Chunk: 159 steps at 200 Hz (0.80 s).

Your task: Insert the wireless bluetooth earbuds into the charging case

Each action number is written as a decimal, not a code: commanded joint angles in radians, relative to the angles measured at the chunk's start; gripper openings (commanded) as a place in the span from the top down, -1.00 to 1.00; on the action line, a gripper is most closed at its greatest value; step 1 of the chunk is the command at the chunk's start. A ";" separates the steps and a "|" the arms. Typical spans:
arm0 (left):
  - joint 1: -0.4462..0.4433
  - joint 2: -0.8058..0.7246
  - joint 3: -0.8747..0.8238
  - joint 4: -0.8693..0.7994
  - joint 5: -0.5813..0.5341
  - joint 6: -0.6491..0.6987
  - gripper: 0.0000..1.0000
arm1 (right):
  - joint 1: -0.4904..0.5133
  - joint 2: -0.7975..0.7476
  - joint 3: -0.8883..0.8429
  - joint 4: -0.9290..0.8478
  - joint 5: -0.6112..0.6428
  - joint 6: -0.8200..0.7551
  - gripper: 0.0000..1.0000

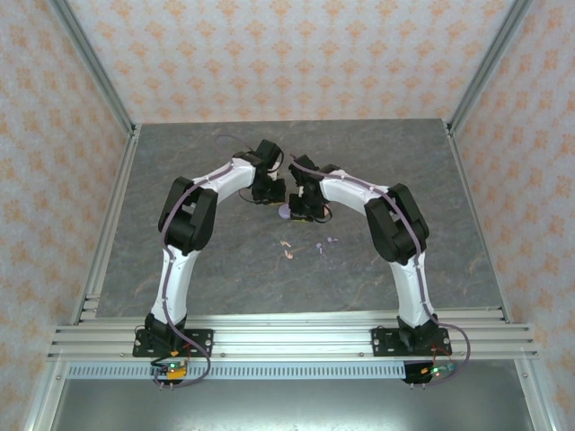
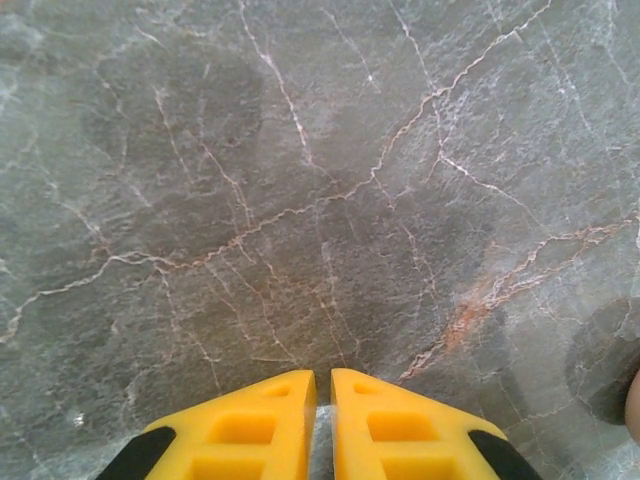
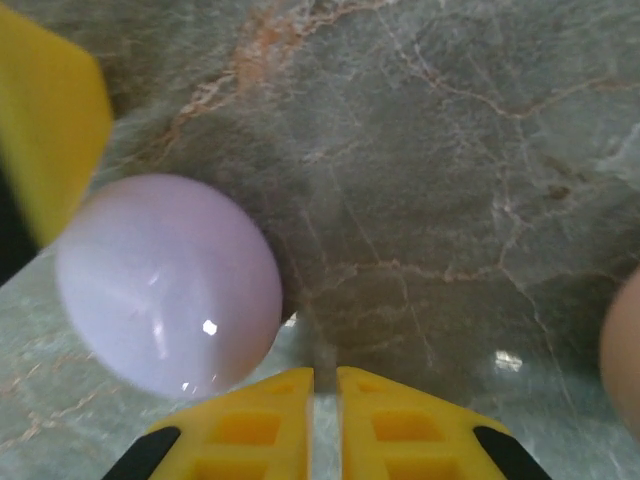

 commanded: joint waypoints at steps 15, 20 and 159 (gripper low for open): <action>0.000 -0.064 -0.119 0.004 0.007 -0.016 0.73 | 0.004 0.037 0.056 -0.015 0.039 0.033 0.71; 0.000 -0.073 -0.134 0.011 0.007 -0.017 0.73 | 0.004 0.042 0.063 -0.019 0.044 0.033 0.71; -0.004 -0.272 -0.382 0.125 -0.066 -0.108 0.69 | -0.019 0.027 0.112 -0.075 0.128 -0.006 0.70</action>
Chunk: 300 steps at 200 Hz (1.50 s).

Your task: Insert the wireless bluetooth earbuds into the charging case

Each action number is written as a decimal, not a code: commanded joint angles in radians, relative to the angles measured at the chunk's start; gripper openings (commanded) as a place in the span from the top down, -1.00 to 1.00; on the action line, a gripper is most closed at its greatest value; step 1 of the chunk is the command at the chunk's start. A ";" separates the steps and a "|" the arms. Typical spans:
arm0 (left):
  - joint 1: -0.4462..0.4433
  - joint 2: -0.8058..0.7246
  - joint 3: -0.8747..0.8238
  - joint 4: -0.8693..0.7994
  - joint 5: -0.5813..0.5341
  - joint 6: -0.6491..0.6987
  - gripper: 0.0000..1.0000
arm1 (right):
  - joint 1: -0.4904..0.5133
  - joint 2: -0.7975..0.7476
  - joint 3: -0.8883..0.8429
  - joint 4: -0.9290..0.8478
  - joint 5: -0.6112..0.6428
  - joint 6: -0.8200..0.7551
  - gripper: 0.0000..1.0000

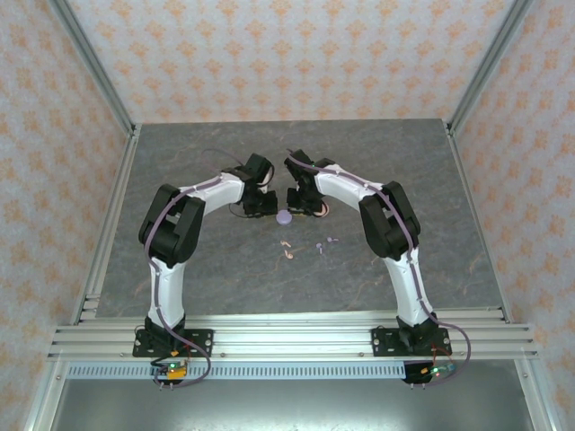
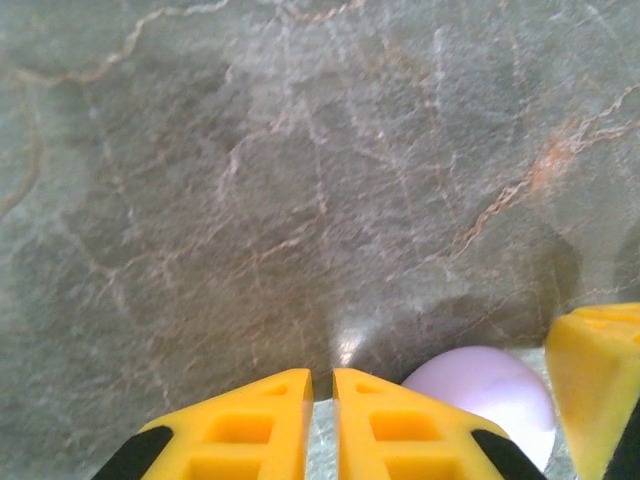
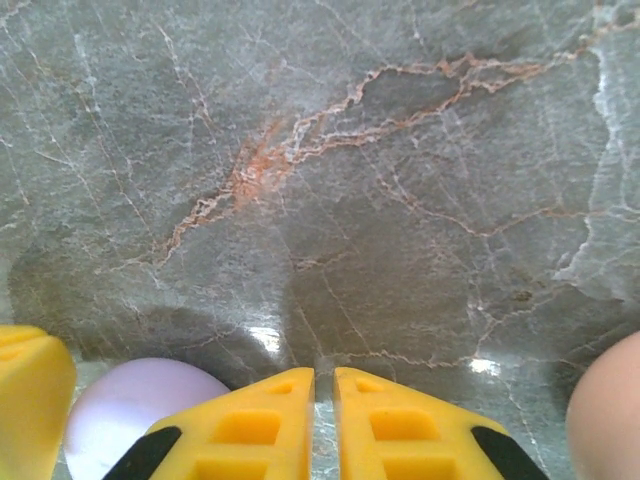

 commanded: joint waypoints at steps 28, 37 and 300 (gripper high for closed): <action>0.005 -0.121 -0.067 -0.028 -0.064 -0.032 0.67 | -0.044 -0.111 -0.073 0.027 0.005 -0.027 0.64; 0.013 -0.139 -0.078 -0.024 -0.058 -0.032 0.65 | -0.049 -0.132 -0.095 0.043 -0.017 -0.032 0.60; 0.060 -0.094 -0.249 0.306 0.233 -0.184 0.24 | -0.082 -0.142 -0.320 0.375 -0.377 0.090 0.43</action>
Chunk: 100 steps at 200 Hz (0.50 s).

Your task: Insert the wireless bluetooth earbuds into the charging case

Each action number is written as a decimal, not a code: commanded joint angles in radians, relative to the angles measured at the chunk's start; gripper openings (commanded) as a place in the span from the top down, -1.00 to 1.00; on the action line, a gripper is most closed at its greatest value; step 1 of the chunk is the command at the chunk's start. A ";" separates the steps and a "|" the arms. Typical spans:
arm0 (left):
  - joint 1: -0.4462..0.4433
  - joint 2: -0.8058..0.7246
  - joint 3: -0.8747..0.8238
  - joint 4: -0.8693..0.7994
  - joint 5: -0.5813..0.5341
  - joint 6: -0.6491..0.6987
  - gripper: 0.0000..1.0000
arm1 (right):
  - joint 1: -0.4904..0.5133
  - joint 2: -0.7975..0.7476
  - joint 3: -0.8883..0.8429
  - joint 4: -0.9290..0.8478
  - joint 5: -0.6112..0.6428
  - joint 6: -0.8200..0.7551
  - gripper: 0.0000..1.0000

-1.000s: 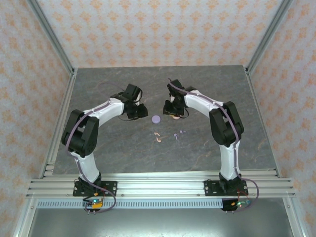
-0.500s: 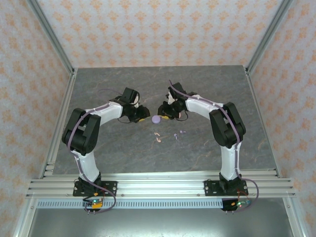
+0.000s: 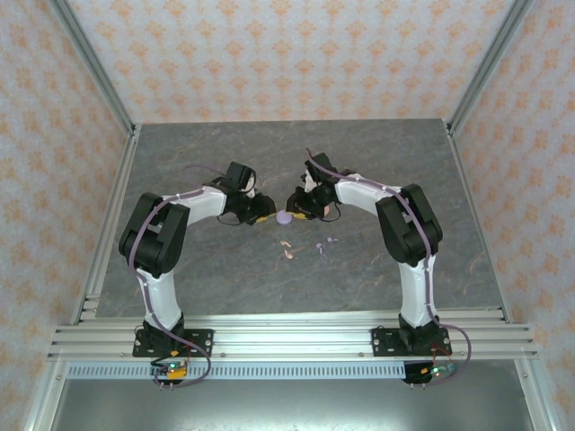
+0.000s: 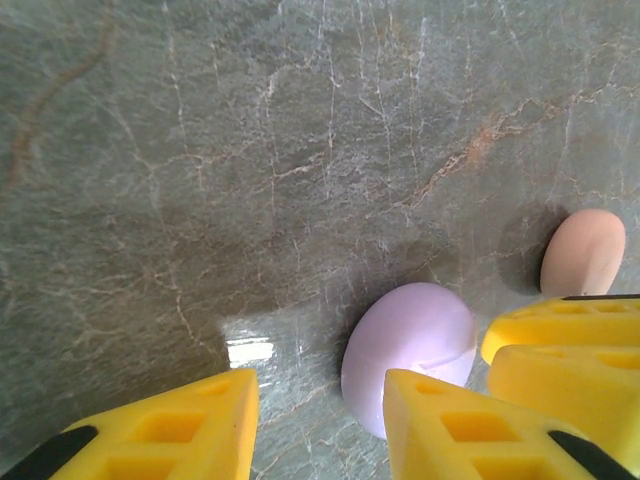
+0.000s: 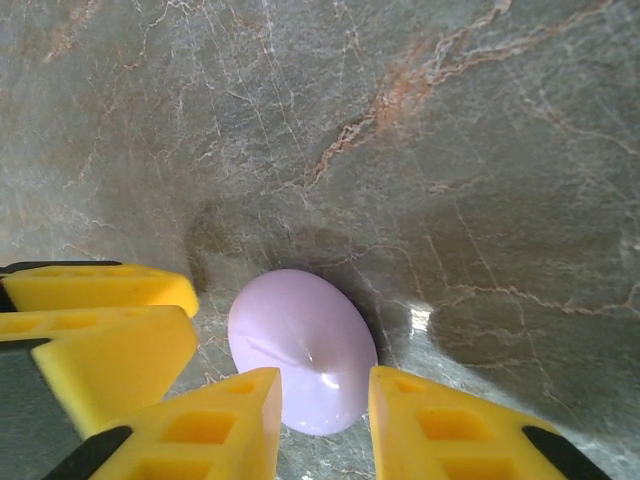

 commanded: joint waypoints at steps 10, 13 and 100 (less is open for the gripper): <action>-0.013 0.041 0.010 0.016 0.024 -0.017 0.24 | -0.003 0.018 -0.012 0.014 0.000 0.017 0.44; -0.014 0.044 0.011 0.015 0.026 -0.017 0.24 | -0.003 0.018 -0.012 0.015 -0.001 0.017 0.44; -0.044 0.081 0.025 0.057 0.059 -0.042 0.23 | -0.002 0.044 -0.030 0.032 -0.006 0.029 0.52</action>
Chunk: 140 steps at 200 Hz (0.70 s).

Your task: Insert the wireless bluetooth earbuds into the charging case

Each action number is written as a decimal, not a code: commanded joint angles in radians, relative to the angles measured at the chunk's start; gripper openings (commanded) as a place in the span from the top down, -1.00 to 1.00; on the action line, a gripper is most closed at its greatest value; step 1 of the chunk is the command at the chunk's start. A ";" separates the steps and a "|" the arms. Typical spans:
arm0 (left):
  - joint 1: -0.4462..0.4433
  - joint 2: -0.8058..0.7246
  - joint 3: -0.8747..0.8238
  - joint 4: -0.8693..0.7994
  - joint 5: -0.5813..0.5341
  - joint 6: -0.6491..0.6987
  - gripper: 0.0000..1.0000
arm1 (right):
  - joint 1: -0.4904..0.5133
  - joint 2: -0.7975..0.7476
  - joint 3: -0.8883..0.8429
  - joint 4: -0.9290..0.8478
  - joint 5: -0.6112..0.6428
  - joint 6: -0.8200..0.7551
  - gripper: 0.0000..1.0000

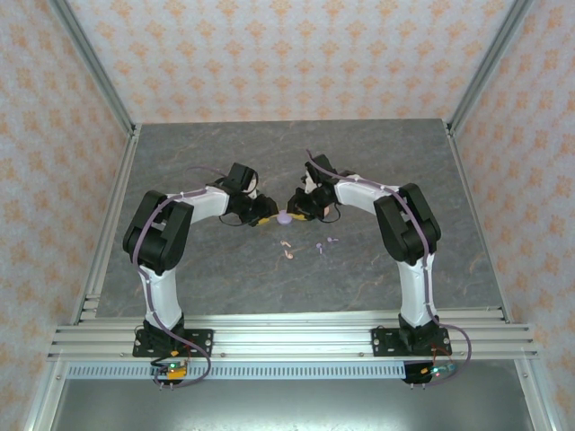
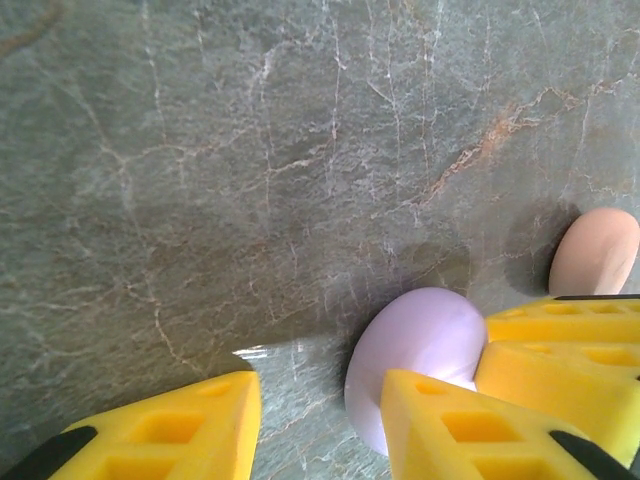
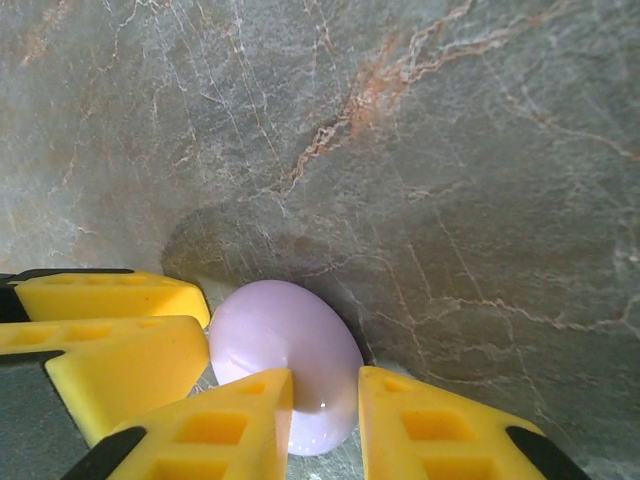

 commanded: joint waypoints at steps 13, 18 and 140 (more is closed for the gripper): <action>-0.038 0.053 0.011 0.062 0.047 -0.031 0.23 | 0.000 0.026 -0.026 0.018 0.002 0.015 0.54; -0.039 0.054 0.010 0.065 0.048 -0.032 0.23 | -0.001 0.026 -0.028 0.018 0.003 0.015 0.54; -0.046 0.017 -0.043 0.138 0.033 -0.077 0.24 | -0.001 0.036 -0.044 0.025 0.008 0.021 0.57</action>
